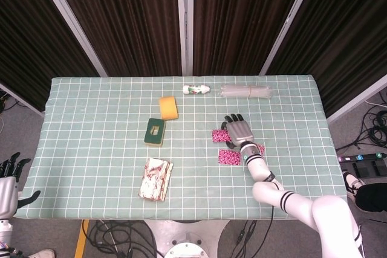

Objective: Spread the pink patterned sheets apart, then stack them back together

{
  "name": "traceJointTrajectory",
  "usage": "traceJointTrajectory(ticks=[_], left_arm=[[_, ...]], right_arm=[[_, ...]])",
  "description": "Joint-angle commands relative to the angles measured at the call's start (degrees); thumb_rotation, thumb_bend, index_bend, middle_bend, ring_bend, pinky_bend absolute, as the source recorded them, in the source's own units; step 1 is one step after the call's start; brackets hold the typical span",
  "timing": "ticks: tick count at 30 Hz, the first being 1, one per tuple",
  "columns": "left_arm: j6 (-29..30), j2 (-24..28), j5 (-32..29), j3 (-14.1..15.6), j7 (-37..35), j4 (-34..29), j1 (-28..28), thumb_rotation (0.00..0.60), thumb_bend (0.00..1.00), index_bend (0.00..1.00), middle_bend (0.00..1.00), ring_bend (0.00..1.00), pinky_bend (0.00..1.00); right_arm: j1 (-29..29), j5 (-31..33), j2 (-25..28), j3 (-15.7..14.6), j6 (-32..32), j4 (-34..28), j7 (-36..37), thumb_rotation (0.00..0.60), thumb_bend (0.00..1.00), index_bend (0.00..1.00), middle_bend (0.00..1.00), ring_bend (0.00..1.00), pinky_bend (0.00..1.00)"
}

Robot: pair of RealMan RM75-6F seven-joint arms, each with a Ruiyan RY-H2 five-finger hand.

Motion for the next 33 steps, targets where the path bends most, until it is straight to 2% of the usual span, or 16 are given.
traceJointTrajectory(ticks=[1, 12, 18, 23, 33], left_arm=[[-0.06, 0.04, -0.04, -0.06, -0.09, 0.06, -0.03, 0.6, 0.12, 0.27, 0.2, 0.15, 0.17], [-0.91, -0.5, 0.77, -0.14, -0.47, 0.74, -0.89, 0.6, 0.12, 0.27, 0.2, 0.15, 0.17], [-1.24, -0.7, 1.16, -0.17, -0.6, 0.92, -1.32, 0.6, 0.12, 0.27, 0.2, 0.15, 0.17], [-1.44, -0.75, 1.16, -0.2, -0.76, 0.98, -1.49, 0.6, 0.12, 0.27, 0.2, 0.15, 0.17], [-1.01, -0.77, 0.64, 0.03, -1.13, 1.05, -0.85, 0.6, 0.12, 0.27, 0.2, 0.15, 0.17]], right_arm=[[-1.38, -0.45, 2.09, -0.23, 2.11, -3.29, -0.18, 0.594, 0.25, 0.42, 0.1, 0.0, 0.0], [-9.25, 4.03, 11.53, -3.17, 13.8, -23.88, -5.6, 0.533, 0.25, 0.39, 0.1, 0.0, 0.0], [-11.66, 7.29, 13.64, -4.96, 18.73, -32.0, -9.15, 0.511, 0.25, 0.38, 0.1, 0.0, 0.0], [-12.16, 6.91, 12.88, -6.45, 19.48, -33.0, -10.22, 0.511, 0.24, 0.38, 0.1, 0.0, 0.0], [-10.92, 1.51, 8.1, -6.95, 18.05, -26.68, -9.23, 0.515, 0.24, 0.36, 0.1, 0.0, 0.0]])
